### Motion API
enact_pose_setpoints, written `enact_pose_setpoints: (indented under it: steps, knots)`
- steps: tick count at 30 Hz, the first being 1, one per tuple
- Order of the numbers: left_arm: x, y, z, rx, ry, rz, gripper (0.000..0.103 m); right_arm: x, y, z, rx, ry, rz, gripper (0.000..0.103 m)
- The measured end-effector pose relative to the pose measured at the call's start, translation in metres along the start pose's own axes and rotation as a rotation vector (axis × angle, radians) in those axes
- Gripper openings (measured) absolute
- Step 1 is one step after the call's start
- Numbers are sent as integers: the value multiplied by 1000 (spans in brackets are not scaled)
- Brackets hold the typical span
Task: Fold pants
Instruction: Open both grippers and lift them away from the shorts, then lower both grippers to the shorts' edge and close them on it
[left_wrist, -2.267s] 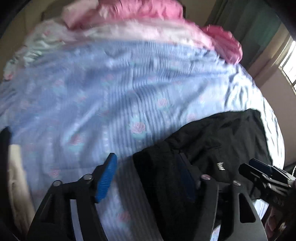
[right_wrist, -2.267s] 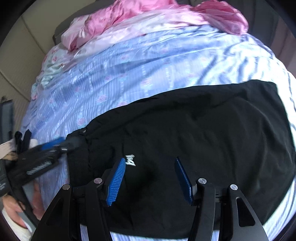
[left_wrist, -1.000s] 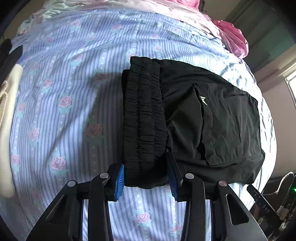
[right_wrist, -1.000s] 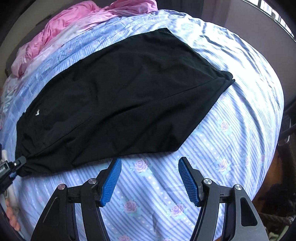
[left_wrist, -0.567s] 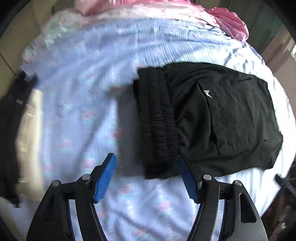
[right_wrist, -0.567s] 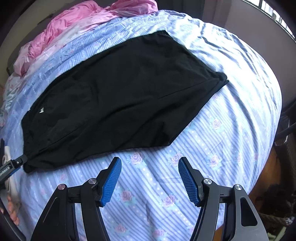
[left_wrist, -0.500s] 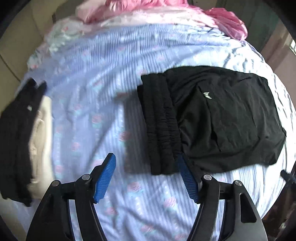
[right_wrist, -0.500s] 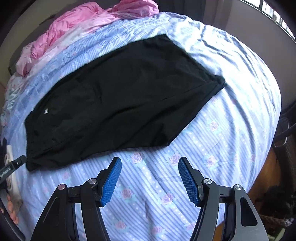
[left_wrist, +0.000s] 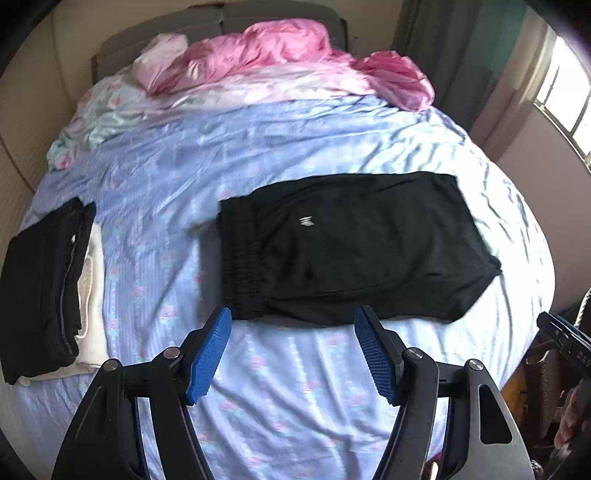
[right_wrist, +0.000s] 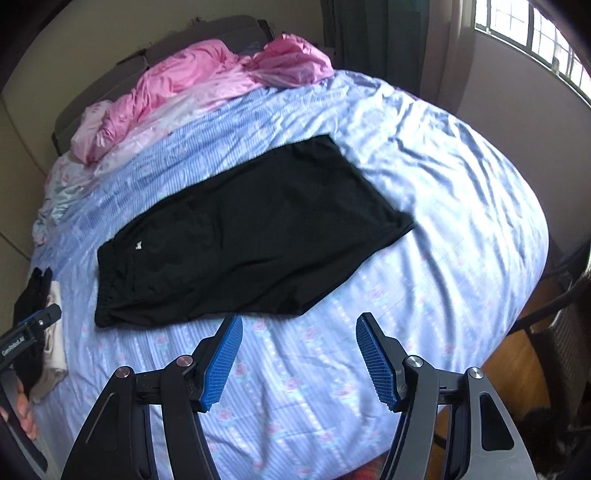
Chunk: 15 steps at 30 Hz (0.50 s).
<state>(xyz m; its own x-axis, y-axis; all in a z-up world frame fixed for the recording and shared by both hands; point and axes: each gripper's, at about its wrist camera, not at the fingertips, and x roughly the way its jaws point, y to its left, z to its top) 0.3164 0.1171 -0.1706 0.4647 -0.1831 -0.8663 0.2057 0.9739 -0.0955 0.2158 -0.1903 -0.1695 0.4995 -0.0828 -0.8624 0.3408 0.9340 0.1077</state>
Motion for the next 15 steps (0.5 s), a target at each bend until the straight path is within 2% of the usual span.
enact_pose_setpoints:
  steps: [8,12,15]
  knots:
    - [-24,-78,1,-34,-39,5,69,-14,-57,36,-73,-19,112,65]
    - [-21,-121,5,-104,-26,12,69,-8,-88,65,-139,-5,176,65]
    - [-14,-158,13,-110,-39,21,69,1,-112,90,-178,-11,235,65]
